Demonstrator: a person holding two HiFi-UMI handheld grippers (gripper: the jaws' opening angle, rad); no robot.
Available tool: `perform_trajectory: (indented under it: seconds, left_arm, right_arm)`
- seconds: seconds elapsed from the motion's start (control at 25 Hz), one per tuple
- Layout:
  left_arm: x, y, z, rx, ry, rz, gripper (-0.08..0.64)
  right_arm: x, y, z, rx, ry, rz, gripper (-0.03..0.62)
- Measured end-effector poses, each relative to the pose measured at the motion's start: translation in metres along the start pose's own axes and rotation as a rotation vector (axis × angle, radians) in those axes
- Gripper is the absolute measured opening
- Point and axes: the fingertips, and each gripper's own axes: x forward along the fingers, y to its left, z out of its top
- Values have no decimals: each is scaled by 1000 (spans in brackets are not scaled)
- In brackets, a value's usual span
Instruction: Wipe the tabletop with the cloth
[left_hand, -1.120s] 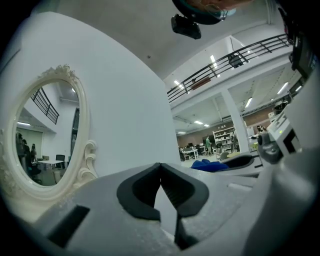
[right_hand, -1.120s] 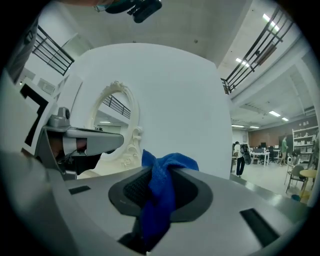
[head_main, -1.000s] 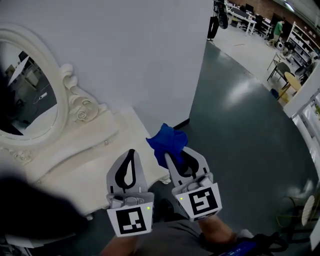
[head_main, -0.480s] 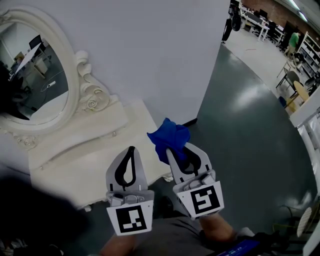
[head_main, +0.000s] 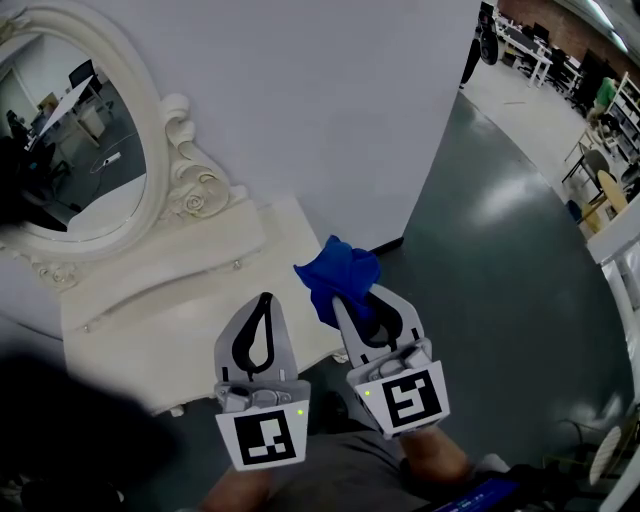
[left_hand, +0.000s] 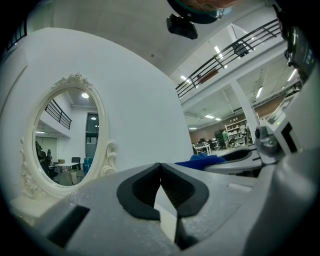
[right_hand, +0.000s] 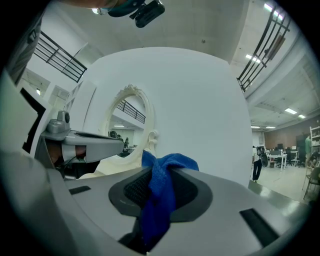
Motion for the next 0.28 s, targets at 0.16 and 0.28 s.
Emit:
perform_trajectory:
  seconds: [0.16, 0.28]
  left_arm:
    - [2, -1, -1, -1, 3, 4, 15]
    - [3, -3, 0, 4, 3, 4, 15]
  right_arm:
    - [1, -1, -1, 0, -1, 8, 86]
    - [0, -3, 0, 1, -2, 8, 86]
